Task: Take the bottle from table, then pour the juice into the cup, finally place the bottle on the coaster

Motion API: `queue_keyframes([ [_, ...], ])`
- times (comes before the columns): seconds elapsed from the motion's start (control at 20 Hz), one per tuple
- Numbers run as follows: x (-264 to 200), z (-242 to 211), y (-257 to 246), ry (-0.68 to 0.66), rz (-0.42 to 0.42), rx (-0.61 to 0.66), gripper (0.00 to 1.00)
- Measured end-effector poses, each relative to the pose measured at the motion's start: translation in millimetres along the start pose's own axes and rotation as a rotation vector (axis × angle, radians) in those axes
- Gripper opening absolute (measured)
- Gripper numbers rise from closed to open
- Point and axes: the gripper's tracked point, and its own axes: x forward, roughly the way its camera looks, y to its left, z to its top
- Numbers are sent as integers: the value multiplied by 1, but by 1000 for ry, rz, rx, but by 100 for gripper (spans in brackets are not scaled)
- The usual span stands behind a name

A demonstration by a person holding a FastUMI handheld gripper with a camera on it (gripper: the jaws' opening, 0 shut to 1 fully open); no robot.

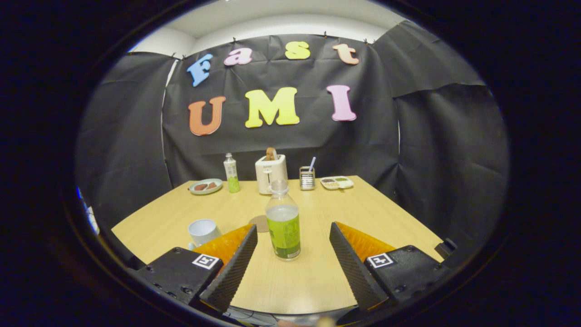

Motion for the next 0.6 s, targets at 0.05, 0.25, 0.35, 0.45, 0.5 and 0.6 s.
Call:
queue_keyframes([
  [0.05,7,-3,2,7,5,-1,100],
  [0.25,34,-15,9,22,6,-7,100],
  [0.35,48,-20,11,32,0,-15,100],
  [0.45,62,-22,11,47,-7,-20,100],
  [0.5,68,-20,13,47,-3,-17,100],
  [0.6,84,-20,11,51,0,7,100],
])
